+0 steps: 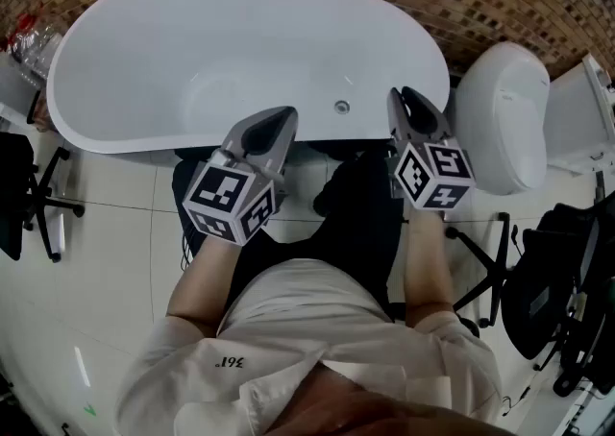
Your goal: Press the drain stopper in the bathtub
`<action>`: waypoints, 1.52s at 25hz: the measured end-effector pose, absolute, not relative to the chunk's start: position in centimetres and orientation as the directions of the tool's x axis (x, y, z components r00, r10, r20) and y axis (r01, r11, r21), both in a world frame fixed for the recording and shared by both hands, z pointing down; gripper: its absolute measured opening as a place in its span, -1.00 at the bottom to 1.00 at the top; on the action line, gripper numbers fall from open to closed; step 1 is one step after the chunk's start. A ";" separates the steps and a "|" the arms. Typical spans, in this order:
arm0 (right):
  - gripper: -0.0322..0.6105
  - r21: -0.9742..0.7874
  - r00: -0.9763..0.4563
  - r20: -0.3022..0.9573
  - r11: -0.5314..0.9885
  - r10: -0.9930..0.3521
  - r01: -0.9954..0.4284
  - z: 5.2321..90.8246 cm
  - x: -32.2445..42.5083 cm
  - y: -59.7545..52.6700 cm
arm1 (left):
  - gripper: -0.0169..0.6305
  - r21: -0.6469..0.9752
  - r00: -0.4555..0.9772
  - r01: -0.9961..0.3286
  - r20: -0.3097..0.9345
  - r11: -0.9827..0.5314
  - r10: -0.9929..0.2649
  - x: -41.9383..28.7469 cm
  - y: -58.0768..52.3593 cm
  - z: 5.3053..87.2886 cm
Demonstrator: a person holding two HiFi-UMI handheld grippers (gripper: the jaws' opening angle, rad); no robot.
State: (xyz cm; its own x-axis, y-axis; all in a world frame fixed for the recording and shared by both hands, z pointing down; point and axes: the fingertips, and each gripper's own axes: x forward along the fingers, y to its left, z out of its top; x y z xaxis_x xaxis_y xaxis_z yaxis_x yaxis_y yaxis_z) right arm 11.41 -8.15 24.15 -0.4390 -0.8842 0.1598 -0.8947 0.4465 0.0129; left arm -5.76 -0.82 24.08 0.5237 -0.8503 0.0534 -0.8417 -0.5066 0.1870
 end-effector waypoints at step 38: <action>-0.67 0.064 -0.459 0.175 0.476 -0.871 -0.877 23.9 10.0 -9.9 | -0.93 0.205 0.523 -0.842 0.079 -0.500 -0.849 -6.0 -1.5 25.3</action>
